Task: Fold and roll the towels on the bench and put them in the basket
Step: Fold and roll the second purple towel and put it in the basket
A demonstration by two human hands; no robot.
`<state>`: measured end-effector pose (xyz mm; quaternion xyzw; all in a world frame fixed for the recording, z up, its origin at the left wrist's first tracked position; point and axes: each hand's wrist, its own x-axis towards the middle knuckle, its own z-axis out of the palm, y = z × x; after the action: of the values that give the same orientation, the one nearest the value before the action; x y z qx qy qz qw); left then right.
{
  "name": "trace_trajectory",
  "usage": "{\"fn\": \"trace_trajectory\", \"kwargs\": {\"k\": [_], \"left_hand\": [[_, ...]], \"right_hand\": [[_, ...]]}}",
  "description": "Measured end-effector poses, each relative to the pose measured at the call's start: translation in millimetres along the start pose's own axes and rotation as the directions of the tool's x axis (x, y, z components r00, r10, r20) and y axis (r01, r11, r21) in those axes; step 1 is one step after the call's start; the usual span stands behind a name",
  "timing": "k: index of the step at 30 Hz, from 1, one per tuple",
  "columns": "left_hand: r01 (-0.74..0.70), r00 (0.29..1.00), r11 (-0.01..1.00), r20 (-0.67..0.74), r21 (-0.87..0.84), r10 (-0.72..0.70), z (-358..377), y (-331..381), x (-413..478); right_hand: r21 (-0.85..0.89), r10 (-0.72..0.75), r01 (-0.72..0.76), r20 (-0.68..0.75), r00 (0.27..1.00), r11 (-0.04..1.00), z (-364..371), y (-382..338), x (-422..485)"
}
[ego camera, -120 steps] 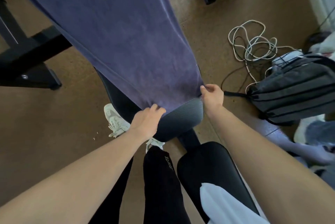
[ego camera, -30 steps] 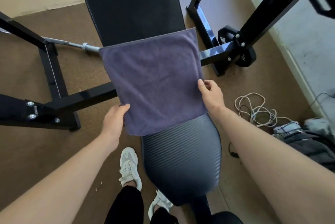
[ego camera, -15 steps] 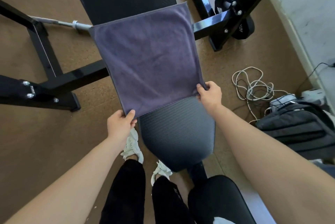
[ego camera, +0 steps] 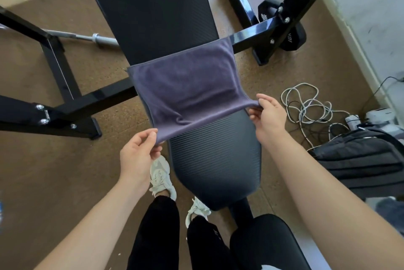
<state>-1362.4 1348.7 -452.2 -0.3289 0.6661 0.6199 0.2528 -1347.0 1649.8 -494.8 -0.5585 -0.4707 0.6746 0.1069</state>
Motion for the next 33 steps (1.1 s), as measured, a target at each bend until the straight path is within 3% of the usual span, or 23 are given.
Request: {"fn": "trace_trajectory", "kwargs": {"k": [4, 8, 20, 24, 27, 30, 33], "left_hand": [[0.021, 1.000, 0.975, 0.015, -0.219, -0.018, 7, 34, 14], [0.023, 1.000, 0.945, -0.005, -0.325, -0.025, 14, 63, 34], [0.025, 0.996, 0.922, -0.070, -0.387, -0.057, 31, 112, 79], [0.022, 0.991, 0.911, -0.114, -0.413, -0.076, 33, 113, 89], [-0.030, 0.982, 0.899, -0.182, -0.437, -0.056, 30, 105, 93], [-0.069, 0.954, 0.937, -0.296, -0.342, -0.037, 24, 86, 96], [-0.036, 0.983, 0.991, -0.183, -0.131, 0.011, 25, 62, 97]], "right_hand": [[0.137, 0.029, -0.043, 0.104, 0.994, 0.990, 33, -24, 4], [0.140, -0.009, -0.016, 0.176, 0.984, 0.990, 63, -43, 14], [-0.041, -0.112, 0.119, 0.144, 0.983, 0.992, 113, -72, 44], [-0.097, -0.156, 0.184, 0.238, 0.959, 0.978, 120, -72, 50], [-0.220, -0.227, 0.276, 0.220, 0.949, 0.936, 116, -69, 54], [-0.392, -0.243, 0.306, 0.204, 0.948, 0.867, 103, -61, 61], [-0.479, -0.123, 0.251, 0.283, 0.951, 0.841, 93, -47, 62]]}}
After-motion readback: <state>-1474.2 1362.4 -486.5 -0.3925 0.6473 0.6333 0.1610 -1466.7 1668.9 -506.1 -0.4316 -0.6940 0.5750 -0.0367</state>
